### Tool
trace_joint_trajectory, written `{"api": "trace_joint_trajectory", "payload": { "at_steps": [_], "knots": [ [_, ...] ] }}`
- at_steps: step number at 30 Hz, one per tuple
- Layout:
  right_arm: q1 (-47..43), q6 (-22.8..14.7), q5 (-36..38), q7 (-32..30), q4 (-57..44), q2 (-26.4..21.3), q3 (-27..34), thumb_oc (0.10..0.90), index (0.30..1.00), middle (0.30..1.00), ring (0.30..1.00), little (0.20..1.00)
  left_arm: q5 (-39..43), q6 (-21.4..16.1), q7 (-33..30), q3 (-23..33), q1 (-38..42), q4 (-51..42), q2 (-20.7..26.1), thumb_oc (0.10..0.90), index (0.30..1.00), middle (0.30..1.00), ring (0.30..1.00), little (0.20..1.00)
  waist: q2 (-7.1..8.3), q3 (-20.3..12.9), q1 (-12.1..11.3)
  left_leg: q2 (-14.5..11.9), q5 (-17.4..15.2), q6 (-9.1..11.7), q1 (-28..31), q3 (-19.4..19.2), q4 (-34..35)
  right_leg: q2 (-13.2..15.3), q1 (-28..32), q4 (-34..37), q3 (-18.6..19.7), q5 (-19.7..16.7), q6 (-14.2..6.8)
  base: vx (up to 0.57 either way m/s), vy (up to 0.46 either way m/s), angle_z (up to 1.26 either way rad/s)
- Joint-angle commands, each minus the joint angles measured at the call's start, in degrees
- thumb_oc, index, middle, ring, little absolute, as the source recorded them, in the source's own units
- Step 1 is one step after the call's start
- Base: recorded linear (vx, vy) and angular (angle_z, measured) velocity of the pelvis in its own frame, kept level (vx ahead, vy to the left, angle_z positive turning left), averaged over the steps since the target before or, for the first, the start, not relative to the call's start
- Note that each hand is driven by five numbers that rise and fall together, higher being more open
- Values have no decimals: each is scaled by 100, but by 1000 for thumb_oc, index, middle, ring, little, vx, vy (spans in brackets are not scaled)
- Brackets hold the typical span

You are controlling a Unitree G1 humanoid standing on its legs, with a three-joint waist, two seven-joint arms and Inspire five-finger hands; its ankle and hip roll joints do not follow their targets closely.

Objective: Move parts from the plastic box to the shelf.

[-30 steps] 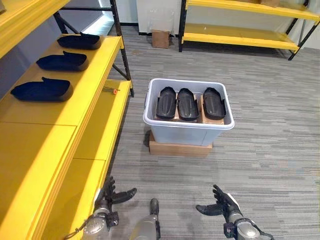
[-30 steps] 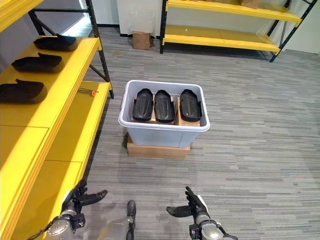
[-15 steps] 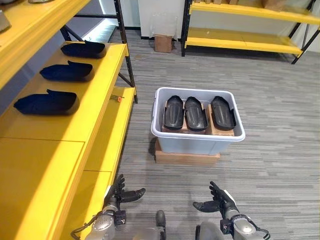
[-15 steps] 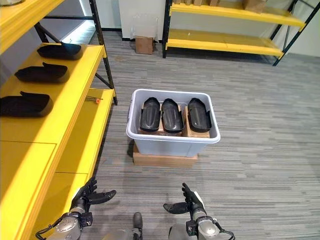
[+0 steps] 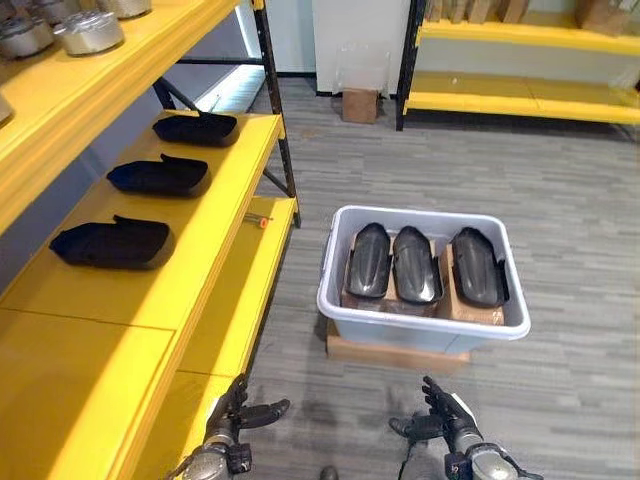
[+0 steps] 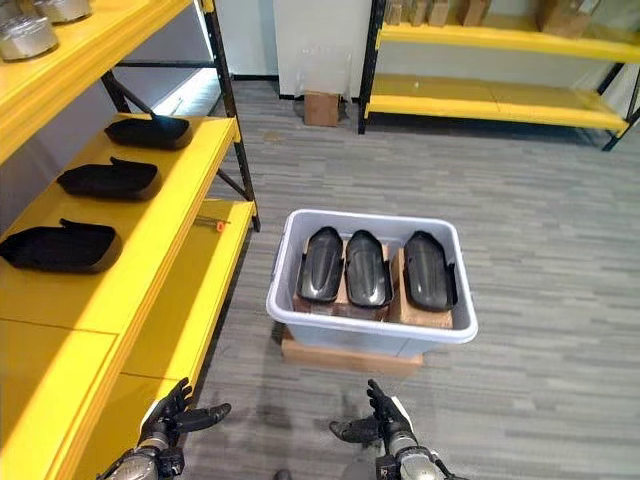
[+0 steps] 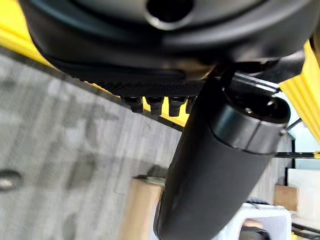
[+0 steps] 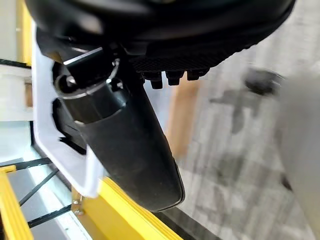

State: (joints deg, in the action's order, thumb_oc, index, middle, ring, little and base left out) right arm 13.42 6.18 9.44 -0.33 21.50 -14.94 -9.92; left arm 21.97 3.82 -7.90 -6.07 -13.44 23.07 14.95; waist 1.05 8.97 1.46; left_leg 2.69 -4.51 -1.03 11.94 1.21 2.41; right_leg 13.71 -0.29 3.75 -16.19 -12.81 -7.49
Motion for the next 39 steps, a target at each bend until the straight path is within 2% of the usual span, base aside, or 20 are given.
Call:
{"api": "trace_joint_trajectory", "payload": {
  "at_steps": [1,2,3,5,12,14,15,16,17,19,21,22,23,24,25,26,29,30,32,39],
  "knots": [
    [-275,-430,108,2,-452,-252,222,900,1000,1000,1000,1000,-108,-408,159,152,386,-546,293,900,1000,1000,1000,1000,-76,-173,33,-594,-365,472,6,-103,-347,14,-564,-353,41,232,-343,137,-119,22],
    [-275,-430,108,2,-452,-255,222,900,1000,1000,1000,1000,-108,-408,159,152,385,-545,290,900,1000,1000,1000,1000,-85,-174,36,-605,-367,477,9,-101,-343,6,-564,-360,36,241,-339,250,-249,10],
    [-343,-431,145,-20,-460,-301,211,900,1000,1000,1000,1000,-59,-411,129,121,442,-518,280,900,1000,1000,1000,1000,-131,-202,63,-781,-239,570,20,-84,-433,-157,-596,-529,-20,471,-229,167,-206,-4],
    [-383,-458,187,-35,-463,-360,189,900,1000,1000,1000,1000,-6,-427,100,104,472,-497,287,900,1000,1000,1000,1000,-139,-224,71,-909,-113,632,-1,-83,-506,-322,-605,-549,-9,610,-139,186,-242,-5],
    [-434,-458,218,-63,-431,-509,131,900,1000,1000,1000,1000,173,-404,28,91,449,-433,175,900,1000,1000,1000,1000,-206,-245,31,-1135,303,778,-156,-53,-986,-755,-495,-432,47,929,111,102,-170,0],
    [-424,-471,262,-77,-399,-533,109,900,1000,1000,1000,1000,211,-388,22,139,367,-478,129,900,1000,1000,1000,1000,-183,-161,-45,-1234,912,880,-538,0,-1974,-990,-182,-207,105,1058,311,102,-254,-10],
    [-430,-472,287,-76,-400,-547,105,900,1000,1000,1000,1000,220,-385,40,145,353,-493,124,900,1000,1000,1000,1000,-112,-104,-73,-1157,1076,896,-811,48,-2386,-958,-98,-126,96,1078,358,45,-264,-28],
    [-434,-481,266,-59,-422,-596,97,900,1000,1000,1000,1000,261,-394,44,164,339,-535,116,900,1000,1000,1000,1000,5,66,-163,-1083,1218,847,-1162,-29,-3105,-920,89,-82,48,1141,444,23,-207,-28],
    [-432,-474,258,-73,-423,-599,101,900,1000,1000,1000,1000,275,-389,57,168,319,-573,106,900,1000,1000,1000,1000,29,116,-184,-1096,1165,804,-1301,-115,-3105,-923,144,-53,45,1174,459,30,-176,-18],
    [-452,-469,227,-114,-393,-604,91,900,1000,1000,1000,1000,275,-372,50,168,329,-576,99,900,1000,1000,1000,1000,45,180,-235,-1149,967,743,-1559,-304,-2871,-905,201,-35,43,1201,426,23,-43,14],
    [-452,-470,227,-114,-392,-604,91,900,1000,1000,1000,1000,275,-371,50,168,329,-577,100,900,1000,1000,1000,1000,43,182,-244,-1153,958,741,-1554,-314,-2875,-907,202,-36,51,1202,424,66,6,3],
    [-360,-465,228,-137,-399,-588,161,900,1000,1000,1000,1000,217,-359,70,153,278,-585,114,900,1000,1000,1000,1000,38,154,-228,-1512,832,741,-1604,-601,-1614,-900,272,8,10,1274,323,151,37,-5],
    [-326,-474,226,-151,-422,-596,184,900,1000,1000,1000,1000,209,-366,70,129,270,-595,129,900,1000,1000,1000,1000,34,137,-236,-1556,829,761,-1628,-608,-1203,-887,300,19,15,1301,297,156,37,19],
    [-319,-473,226,-150,-426,-596,185,900,1000,1000,1000,1000,209,-366,69,126,266,-595,130,900,1000,1000,1000,1000,42,144,-247,-1546,854,761,-1576,-629,-1142,-879,316,20,25,1306,294,147,85,24],
    [-283,-483,212,-191,-399,-598,210,900,1000,1000,1000,1000,195,-365,36,96,266,-592,134,900,1000,1000,1000,1000,-44,129,-270,-1639,1197,863,-1773,-500,-415,-933,439,63,80,1400,250,144,108,19],
    [-273,-490,198,-197,-399,-606,214,900,1000,1000,1000,1000,172,-366,29,75,274,-558,128,900,1000,1000,1000,1000,-102,134,-278,-1683,1477,948,-1849,-517,-98,-967,512,87,101,1440,238,141,106,-6],
    [-226,-506,173,-192,-413,-607,249,900,1000,1000,1000,1000,127,-393,49,109,285,-551,139,900,1000,1000,1000,1000,-175,164,-342,-1653,1721,1057,-1930,-483,131,-1011,709,68,214,1565,240,153,115,-35],
    [-186,-502,157,-127,-399,-558,228,900,1000,1000,1000,1000,139,-402,62,134,258,-534,149,900,1000,1000,1000,1000,-169,118,-340,-1615,1556,1006,-1811,-503,123,-1002,778,45,322,1625,217,238,213,-58],
    [-142,-496,149,-108,-384,-516,244,900,1000,1000,1000,1000,79,-403,102,99,227,-561,179,900,1000,1000,1000,1000,-153,48,-305,-1585,1494,989,-1693,-604,133,-915,828,32,361,1611,171,165,188,-50],
    [-237,-448,167,-135,-399,-332,254,900,1000,1000,1000,1000,72,-379,65,56,349,-606,389,900,1000,1000,1000,1000,22,-123,-245,-1314,1004,699,-1456,-1038,-109,-439,805,-200,513,1519,-95,129,195,-28]
  ]
}}
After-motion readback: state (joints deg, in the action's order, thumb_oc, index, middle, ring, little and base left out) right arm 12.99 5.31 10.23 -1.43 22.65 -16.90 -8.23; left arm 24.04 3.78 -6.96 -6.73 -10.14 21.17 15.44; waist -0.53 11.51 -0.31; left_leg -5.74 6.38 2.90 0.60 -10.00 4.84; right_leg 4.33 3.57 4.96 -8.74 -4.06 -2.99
